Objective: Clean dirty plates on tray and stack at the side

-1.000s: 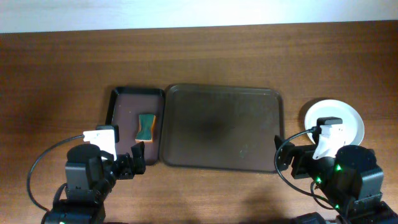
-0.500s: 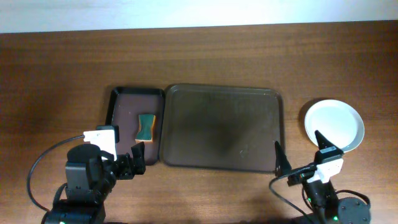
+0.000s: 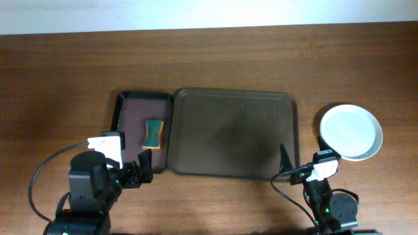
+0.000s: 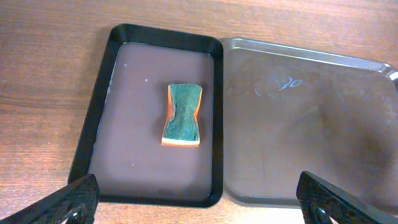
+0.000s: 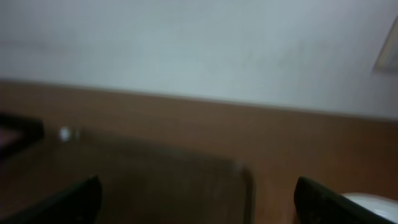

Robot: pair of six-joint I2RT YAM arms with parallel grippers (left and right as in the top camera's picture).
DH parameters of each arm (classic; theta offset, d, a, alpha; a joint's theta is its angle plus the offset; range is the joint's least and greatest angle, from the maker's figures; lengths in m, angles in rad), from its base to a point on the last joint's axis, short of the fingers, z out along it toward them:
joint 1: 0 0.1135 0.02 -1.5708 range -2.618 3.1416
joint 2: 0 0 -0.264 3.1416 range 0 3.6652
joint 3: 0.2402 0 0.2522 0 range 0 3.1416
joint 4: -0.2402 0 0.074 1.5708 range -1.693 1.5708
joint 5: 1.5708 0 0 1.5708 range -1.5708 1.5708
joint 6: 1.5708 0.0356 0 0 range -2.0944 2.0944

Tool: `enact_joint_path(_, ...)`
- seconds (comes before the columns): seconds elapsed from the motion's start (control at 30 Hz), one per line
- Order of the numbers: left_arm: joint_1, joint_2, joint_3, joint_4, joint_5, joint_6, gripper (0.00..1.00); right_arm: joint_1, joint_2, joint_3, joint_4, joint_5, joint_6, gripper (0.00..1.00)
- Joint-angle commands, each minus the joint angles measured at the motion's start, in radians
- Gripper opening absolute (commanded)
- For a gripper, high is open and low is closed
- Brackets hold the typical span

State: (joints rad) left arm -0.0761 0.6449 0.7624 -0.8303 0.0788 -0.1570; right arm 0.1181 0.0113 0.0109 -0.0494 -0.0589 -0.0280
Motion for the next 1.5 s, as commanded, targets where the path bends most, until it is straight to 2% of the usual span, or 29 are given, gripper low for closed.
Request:
enact_joint_path(0.0, 0.005, -0.003, -0.005, 0.001, 0.000, 0.016, 0.99, -0.032, -0.008, -0.005, -0.022, -0.053, -0.002, 0.99)
enact_joint_path(0.83, 0.005, -0.006, -0.005, -0.004, 0.000, 0.016, 0.99, -0.035, -0.008, -0.005, -0.021, -0.054, -0.002, 0.99)
enact_joint_path(0.93, 0.002, -0.084, -0.037, -0.034, -0.038, 0.016, 1.00, -0.035, -0.008, -0.005, -0.021, -0.053, -0.002, 0.99)
enact_joint_path(1.07, 0.002, -0.307, -0.239, 0.137, -0.060, 0.016, 0.99, -0.035, -0.008, -0.005, -0.021, -0.053, -0.002, 0.99)
enact_joint_path(1.23, 0.005, -0.584, -0.531, 0.455, -0.085, 0.016, 0.99, -0.035, -0.008, -0.005, -0.021, -0.054, -0.002, 0.99)
enact_joint_path(1.4, 0.042, -0.640, -0.750, 0.920, -0.115, 0.031, 1.00, -0.035, -0.008, -0.005, -0.021, -0.053, -0.002, 0.99)
enact_joint_path(1.47, 0.041, -0.640, -0.754, 0.923, -0.117, 0.088, 1.00, -0.035, -0.008, -0.005, -0.021, -0.053, -0.002, 0.99)
